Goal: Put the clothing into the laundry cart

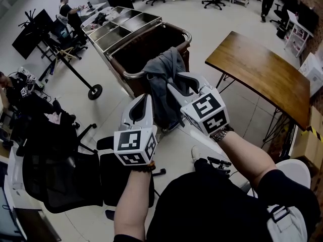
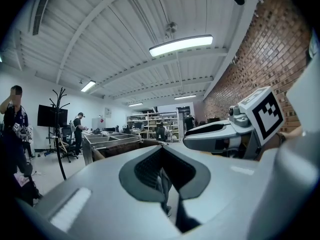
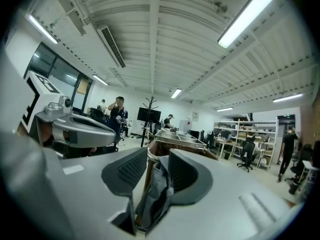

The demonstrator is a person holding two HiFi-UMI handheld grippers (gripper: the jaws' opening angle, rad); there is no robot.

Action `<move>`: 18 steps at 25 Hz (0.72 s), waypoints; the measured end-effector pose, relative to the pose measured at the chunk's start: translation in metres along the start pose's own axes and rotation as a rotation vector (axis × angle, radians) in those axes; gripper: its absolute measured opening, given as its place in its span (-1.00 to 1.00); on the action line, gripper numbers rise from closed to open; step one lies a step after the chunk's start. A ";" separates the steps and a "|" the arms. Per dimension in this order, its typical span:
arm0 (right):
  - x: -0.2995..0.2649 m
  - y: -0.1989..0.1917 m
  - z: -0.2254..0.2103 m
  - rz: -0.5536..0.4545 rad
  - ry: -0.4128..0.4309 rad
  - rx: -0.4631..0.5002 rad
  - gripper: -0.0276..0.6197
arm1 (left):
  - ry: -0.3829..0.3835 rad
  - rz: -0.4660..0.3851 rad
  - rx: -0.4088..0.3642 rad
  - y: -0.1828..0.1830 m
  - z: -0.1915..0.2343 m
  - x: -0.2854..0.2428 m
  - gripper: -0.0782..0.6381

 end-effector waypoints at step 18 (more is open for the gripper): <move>0.028 0.014 0.030 -0.037 -0.001 0.081 -0.78 | -0.032 -0.030 -0.004 0.018 -0.025 0.015 -0.77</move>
Point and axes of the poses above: the fingertips, and each gripper's own axes: x backward along the fingers, z to its left, y out of its top, the point moved 7 cm from there along x, backward along the fingers, and after that the axes turned 15 degrees about y, right-handed, at the moved point
